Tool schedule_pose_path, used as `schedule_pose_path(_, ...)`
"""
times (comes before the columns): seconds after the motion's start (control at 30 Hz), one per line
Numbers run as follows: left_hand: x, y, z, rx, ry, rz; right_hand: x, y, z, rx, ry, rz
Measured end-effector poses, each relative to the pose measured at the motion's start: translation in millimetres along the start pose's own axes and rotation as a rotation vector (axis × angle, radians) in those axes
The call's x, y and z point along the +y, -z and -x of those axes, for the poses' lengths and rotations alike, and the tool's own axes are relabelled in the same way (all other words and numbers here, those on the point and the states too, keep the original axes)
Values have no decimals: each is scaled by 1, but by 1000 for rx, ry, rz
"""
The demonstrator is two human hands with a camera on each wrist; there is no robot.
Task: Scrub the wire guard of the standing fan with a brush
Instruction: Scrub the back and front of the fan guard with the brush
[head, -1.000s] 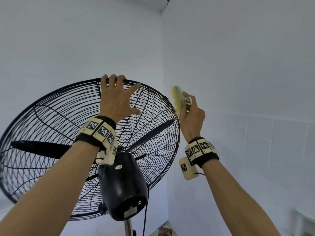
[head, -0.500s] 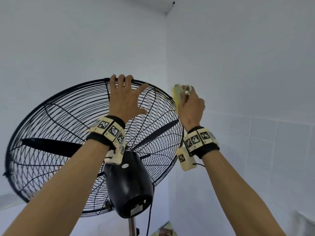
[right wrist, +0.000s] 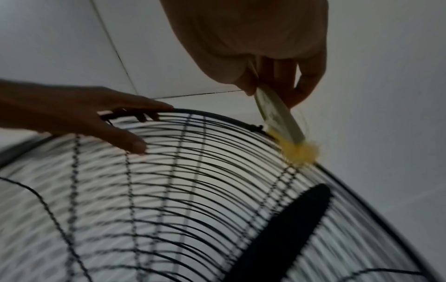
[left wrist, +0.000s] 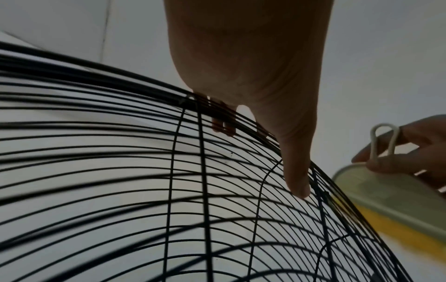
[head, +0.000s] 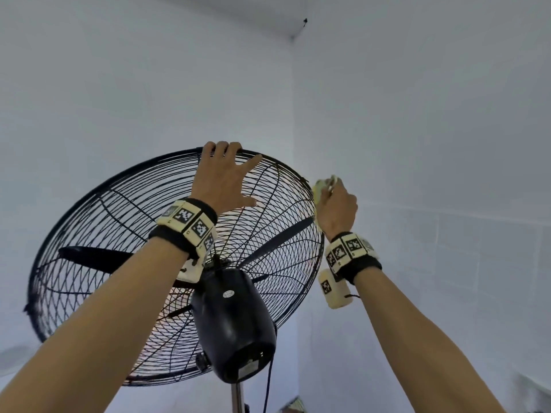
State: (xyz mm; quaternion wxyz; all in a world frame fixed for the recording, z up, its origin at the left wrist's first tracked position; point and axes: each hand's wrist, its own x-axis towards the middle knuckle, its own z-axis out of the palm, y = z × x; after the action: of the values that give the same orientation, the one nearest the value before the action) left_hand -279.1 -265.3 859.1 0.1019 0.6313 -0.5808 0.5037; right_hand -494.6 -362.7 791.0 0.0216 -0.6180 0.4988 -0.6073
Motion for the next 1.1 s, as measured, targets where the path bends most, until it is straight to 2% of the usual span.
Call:
schedule_pose_path(0.07, -6, 0, 0, -17, -13, 20, -18, -3, 4, 13, 111, -25)
schedule_pose_path(0.13, -15, -1, -1, -42, -24, 59, -44, 0, 2, 45, 294, -110)
schedule_pose_path(0.2, -24, 0, -2, -63, -35, 78, -66, 5, -4, -4, 419, -205)
schedule_pose_path(0.27, -31, 2, -1, -74, -43, 87, -70, 8, -20, -2, 391, -273)
schedule_pose_path(0.37, -34, 1, 4, -68, 4, 93, -62, 12, -41, 130, 170, -347)
schedule_pose_path(0.43, -32, -1, 7, -65, 38, 85, -64, 7, -43, 83, 107, -424)
schedule_pose_path(0.5, -30, -5, 7, -60, 65, 76, -69, 1, -41, 4, 163, -401)
schedule_pose_path(0.57, -31, -8, 9, -50, 71, 66, -73, 3, -46, -61, 267, -271)
schedule_pose_path(0.63, -32, -11, 12, -31, 64, 72, -81, 13, -56, -143, 294, -125)
schedule_pose_path(0.73, -31, -12, 13, -9, 50, 82, -92, 27, -68, -102, 275, -96)
schedule_pose_path(0.83, -25, -10, 13, -1, 57, 73, -87, 14, -70, -39, 230, -160)
schedule_pose_path(0.97, -27, -13, 16, -8, 70, 56, -78, -2, -60, -84, 263, -162)
schedule_pose_path(1.1, -28, -15, 15, -5, 73, 50, -87, 15, -64, -114, 271, -105)
